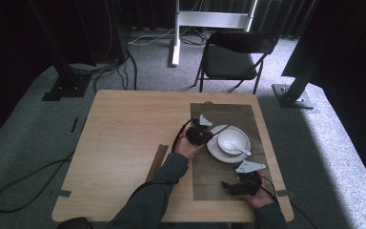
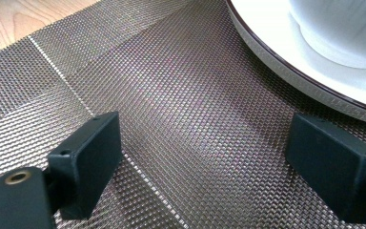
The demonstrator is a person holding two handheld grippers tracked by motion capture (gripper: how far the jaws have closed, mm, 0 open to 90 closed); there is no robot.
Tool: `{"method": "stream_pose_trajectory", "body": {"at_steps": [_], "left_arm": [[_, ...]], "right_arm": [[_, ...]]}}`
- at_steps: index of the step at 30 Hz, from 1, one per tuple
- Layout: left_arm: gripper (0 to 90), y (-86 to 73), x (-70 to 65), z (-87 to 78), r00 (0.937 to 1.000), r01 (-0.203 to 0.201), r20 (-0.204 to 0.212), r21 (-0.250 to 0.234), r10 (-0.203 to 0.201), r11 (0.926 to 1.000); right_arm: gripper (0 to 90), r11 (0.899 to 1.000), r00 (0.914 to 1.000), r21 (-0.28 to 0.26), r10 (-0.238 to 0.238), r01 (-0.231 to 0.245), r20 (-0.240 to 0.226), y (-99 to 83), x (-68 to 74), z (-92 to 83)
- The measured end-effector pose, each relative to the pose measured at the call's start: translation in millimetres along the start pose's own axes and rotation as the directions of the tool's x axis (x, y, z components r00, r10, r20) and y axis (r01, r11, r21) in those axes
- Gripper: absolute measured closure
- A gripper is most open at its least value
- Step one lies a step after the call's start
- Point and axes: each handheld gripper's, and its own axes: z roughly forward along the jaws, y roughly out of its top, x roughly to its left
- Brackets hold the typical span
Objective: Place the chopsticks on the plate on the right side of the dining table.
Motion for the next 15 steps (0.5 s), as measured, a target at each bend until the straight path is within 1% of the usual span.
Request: {"method": "stream_pose_trajectory", "body": {"at_steps": [4,8,12,15], "left_arm": [[85.3,-0.1,-0.2,2.3,1.0000,-0.009,-0.003,0.008,0.009,0.9999],[85.3,-0.1,-1.0,4.1,1.0000,-0.007,0.001,0.011,0.007,0.9999],[85.3,0.2,-3.4,6.1,0.9998,-0.021,0.003,0.016,0.021,0.9996],[85.2,-0.4,-3.8,7.7,0.9998,-0.017,0.005,0.021,0.017,0.9996]], "right_arm": [[11.4,1.000,1.0000,0.000,0.001,-0.001,0.000,0.0,0.0,0.0],[11.4,1.000,1.0000,0.001,0.000,0.000,0.000,0.0,0.0,0.0],[11.4,1.000,1.0000,0.000,0.000,0.000,0.000,0.0,0.0,-0.1],[11.4,1.000,1.0000,0.001,0.000,0.000,0.000,0.0,0.0,-0.1]]}}
